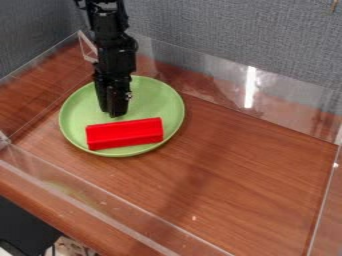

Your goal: Move the red object from the green plate to the table

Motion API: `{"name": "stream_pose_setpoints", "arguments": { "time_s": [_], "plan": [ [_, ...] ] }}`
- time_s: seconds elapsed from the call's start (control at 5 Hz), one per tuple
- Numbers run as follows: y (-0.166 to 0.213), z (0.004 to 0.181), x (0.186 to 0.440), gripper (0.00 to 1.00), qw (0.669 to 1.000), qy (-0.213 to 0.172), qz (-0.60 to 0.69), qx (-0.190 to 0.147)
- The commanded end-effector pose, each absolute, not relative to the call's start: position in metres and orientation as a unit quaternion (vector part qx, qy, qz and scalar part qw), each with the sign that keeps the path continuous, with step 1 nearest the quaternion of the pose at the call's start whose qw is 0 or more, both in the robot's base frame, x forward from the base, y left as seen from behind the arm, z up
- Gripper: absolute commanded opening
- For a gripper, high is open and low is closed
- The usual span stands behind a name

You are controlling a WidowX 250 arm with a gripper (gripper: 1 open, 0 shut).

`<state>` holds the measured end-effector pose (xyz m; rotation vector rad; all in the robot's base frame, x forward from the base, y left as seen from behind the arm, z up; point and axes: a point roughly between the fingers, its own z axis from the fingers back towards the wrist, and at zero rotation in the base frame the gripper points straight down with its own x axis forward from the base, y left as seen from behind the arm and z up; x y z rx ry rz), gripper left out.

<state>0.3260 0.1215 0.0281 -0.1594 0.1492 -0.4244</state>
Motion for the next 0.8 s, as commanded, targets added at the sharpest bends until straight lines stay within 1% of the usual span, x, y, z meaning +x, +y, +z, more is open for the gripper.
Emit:
{"name": "stream_pose_setpoints", "arguments": {
  "time_s": [0.0,0.2,0.4,0.6],
  "plan": [
    [0.116,0.035,0.327,1.0,0.966,0.071,-0.238,-0.074],
    [0.108,0.03,0.319,0.0,0.964,0.074,-0.243,-0.073],
    [0.1,0.047,0.312,0.0,0.966,0.058,-0.244,-0.058],
    [0.09,0.072,0.304,0.0,0.969,0.038,-0.242,-0.034]
  ]
}}
